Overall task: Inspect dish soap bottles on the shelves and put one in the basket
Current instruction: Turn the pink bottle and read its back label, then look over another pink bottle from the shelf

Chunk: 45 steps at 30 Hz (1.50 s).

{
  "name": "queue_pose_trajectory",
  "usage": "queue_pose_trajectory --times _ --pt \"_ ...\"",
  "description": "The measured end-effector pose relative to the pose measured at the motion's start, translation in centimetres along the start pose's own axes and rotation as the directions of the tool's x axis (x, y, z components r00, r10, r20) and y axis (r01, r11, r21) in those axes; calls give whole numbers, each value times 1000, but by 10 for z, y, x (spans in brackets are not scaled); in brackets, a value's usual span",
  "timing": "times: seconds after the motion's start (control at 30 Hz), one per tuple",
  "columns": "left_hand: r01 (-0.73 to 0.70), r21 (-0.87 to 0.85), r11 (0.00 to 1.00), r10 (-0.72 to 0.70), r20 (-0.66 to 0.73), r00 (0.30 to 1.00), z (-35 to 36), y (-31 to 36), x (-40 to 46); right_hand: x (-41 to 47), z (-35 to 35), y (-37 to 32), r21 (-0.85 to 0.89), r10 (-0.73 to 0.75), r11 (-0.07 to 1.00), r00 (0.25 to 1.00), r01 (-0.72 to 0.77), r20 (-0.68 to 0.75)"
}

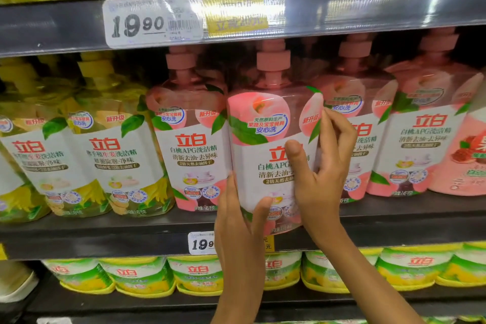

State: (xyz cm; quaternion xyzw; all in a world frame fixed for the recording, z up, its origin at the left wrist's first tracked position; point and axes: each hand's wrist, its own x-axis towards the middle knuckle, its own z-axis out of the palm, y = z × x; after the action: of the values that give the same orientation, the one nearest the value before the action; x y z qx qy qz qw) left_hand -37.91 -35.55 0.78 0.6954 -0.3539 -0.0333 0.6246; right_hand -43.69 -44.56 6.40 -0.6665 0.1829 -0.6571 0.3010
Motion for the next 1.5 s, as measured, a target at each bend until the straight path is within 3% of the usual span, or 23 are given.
queue_pose_trajectory --times 0.1,0.17,0.3,0.37,0.5,0.63,0.77,0.9,1.13,1.23,1.37,1.5 --pt "-59 232 971 71 -43 997 -3 1 3 -2 -1 2 11 58 998 998 -58 2" --pt "-151 377 914 207 -114 972 -8 8 4 -3 -1 1 22 73 997 997 -73 1" --pt "-339 390 856 438 -201 876 -3 12 -1 -2 0 -1 58 111 992 993 -109 -33" --pt "-314 342 886 389 -177 904 0 10 -2 -2 2 -3 86 131 988 990 -127 -49" --pt "-308 448 839 407 -142 902 -3 2 5 -7 5 -5 99 172 981 984 -166 -55" --pt "-310 402 861 391 -135 911 -4 7 7 -15 1 -4 -117 81 990 996 -77 28" --pt "-312 437 844 392 -106 914 -3 7 11 -12 -2 -4 -222 8 975 1000 -6 9" --pt "-239 493 836 318 -80 945 2 11 18 -8 3 -5 -436 -41 900 999 31 -14" --pt "-206 551 808 307 -98 947 9 9 15 -14 6 -4 -468 -15 884 1000 21 18" --pt "-249 519 818 351 -108 930 10 12 12 -10 -12 -5 -434 -54 900 998 41 -18" --pt "-371 424 826 452 -108 885 15 27 12 16 -49 -7 -548 -163 836 970 40 -178" --pt "-472 414 779 529 -28 848 31 40 9 56 -70 0 -737 -144 672 989 72 -35"
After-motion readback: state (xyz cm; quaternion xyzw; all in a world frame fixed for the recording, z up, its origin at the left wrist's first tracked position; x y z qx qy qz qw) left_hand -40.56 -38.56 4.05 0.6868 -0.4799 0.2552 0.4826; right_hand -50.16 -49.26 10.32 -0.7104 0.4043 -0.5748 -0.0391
